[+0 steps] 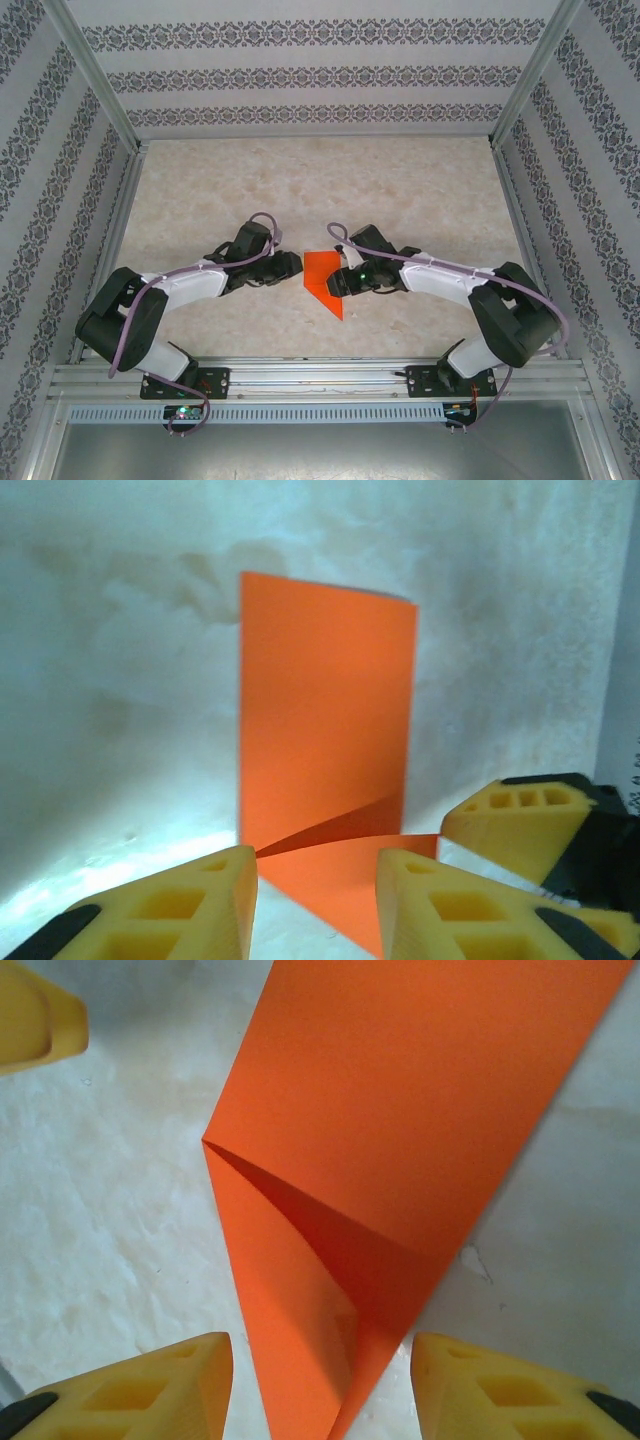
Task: Fold a paper plane with a square sheet of paper (fold left side to right side)
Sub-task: Fourth fold the wing at the center of the table.
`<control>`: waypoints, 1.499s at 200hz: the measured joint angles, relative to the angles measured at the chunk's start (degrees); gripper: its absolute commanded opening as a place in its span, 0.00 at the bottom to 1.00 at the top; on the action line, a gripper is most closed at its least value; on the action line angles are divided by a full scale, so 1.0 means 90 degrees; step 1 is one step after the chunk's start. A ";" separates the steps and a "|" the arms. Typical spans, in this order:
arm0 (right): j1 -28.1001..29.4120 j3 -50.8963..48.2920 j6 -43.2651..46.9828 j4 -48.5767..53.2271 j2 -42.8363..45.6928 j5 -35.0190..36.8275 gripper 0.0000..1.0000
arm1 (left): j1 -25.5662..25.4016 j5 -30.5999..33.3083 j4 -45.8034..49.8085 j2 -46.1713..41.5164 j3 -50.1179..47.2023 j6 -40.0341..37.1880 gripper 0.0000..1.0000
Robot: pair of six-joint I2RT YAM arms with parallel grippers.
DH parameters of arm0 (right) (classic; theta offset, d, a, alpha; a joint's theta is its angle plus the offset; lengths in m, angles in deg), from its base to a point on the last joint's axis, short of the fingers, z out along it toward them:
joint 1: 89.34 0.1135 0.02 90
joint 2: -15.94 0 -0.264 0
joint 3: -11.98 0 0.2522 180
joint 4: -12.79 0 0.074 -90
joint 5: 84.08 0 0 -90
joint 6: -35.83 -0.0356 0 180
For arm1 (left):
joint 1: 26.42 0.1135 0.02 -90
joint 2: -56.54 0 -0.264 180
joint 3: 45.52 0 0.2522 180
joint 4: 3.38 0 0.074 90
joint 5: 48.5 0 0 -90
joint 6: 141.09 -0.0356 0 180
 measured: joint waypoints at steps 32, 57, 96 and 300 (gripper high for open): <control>0.0012 0.0121 0.0029 -0.0039 -0.0325 0.0100 0.39 | 0.0022 -0.0010 0.0044 0.0000 -0.0083 0.0000 0.37; 0.0046 0.0187 0.0063 -0.0022 -0.0420 0.0226 0.28 | 0.0070 -0.0029 0.0044 0.0002 -0.0083 -0.0002 0.38; 0.0053 0.0214 0.0109 0.0027 -0.0408 0.0335 0.12 | 0.0168 -0.0053 0.0041 0.0039 -0.0083 -0.0051 0.42; -0.0005 -0.0250 -0.0024 -0.0066 0.0695 0.0406 0.00 | 0.0255 -0.1049 -0.0806 0.1761 0.0794 0.0134 0.26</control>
